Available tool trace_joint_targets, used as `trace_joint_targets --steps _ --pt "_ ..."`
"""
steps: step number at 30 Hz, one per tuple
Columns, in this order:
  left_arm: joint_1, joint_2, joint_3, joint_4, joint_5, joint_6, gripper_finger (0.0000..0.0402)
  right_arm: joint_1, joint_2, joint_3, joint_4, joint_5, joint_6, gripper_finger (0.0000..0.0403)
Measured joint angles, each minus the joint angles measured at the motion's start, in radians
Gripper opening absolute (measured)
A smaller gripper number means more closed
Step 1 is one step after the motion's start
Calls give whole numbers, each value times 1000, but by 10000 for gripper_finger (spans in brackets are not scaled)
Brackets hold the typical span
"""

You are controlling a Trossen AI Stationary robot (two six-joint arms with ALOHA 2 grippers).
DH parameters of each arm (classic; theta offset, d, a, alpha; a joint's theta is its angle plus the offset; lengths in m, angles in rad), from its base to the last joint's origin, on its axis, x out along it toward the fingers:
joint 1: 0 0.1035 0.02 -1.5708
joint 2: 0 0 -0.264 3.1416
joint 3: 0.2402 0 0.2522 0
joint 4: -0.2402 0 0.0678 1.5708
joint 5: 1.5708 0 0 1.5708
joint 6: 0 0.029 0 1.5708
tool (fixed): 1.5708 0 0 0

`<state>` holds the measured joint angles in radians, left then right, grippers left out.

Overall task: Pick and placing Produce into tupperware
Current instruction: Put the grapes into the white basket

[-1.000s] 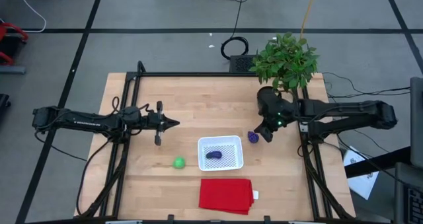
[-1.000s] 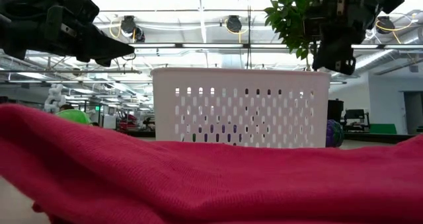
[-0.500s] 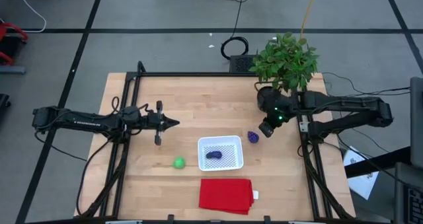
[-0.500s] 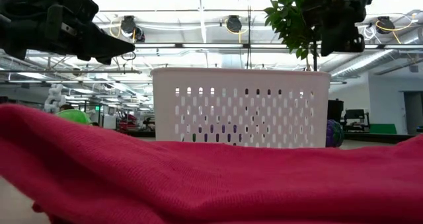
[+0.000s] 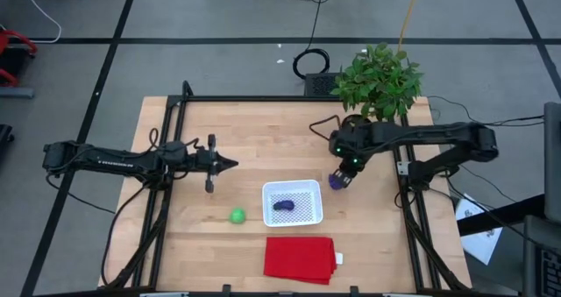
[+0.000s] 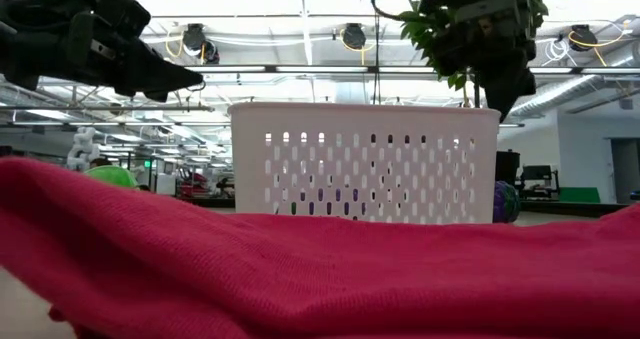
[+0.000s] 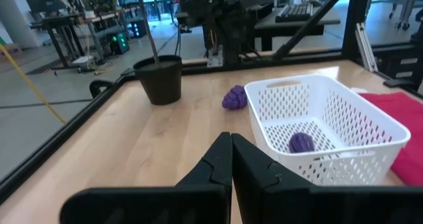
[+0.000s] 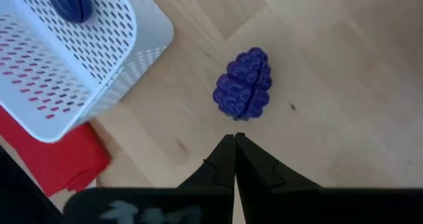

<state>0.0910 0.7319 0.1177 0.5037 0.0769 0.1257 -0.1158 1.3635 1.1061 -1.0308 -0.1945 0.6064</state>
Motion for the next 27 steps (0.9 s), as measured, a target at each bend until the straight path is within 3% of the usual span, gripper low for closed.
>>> trace_joint_targets --steps 7,11,18,27 --pt "0 0 0 -7 0 -3 3 -1 9 0 137 -38 149 0" --pt "0 0 0 -7 0 -1 3 -2 9 0 205 -45 127 0" --pt "0 0 0 -7 0 0 3 0 9 -12 173 -36 102 0" --pt "0 0 0 -7 0 -3 3 0 9 -100 161 8 187 0"
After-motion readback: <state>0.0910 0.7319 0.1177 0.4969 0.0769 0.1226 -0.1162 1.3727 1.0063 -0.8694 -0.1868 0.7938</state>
